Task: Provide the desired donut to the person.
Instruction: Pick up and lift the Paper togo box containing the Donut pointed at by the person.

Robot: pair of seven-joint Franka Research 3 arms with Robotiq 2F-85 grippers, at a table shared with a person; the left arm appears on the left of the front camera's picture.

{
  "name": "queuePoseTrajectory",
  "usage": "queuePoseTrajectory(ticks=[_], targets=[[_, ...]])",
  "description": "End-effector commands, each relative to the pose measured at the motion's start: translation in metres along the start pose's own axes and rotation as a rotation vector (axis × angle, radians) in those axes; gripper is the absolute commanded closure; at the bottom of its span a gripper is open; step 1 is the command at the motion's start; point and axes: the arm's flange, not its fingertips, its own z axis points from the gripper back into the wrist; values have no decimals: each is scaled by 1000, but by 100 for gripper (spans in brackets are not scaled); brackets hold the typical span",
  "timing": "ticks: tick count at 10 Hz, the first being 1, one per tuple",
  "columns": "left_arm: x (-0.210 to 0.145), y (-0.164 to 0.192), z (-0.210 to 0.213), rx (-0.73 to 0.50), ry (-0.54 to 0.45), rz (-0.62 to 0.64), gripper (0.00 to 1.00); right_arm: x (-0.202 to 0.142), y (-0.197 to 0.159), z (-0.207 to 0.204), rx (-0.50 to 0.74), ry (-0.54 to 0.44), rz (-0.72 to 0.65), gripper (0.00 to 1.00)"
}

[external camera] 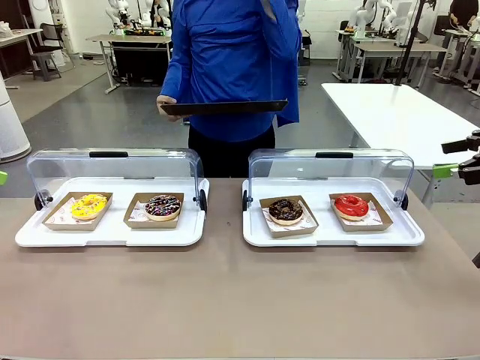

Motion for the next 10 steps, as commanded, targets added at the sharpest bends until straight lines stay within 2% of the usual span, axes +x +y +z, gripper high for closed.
queuePoseTrajectory(ticks=[1, 6, 10], targets=[[-41, -62, -22, 24, -14, -7, 0, -12, 29, -1, -20, -50, 4, 0], [-36, -56, -18, 29, 7, 0, 0, -5, 31, 6, -41, -44, 17, 0], [-34, -55, -18, 25, -14, -15, 0, -4, 32, 6, -58, -62, 15, 0]])
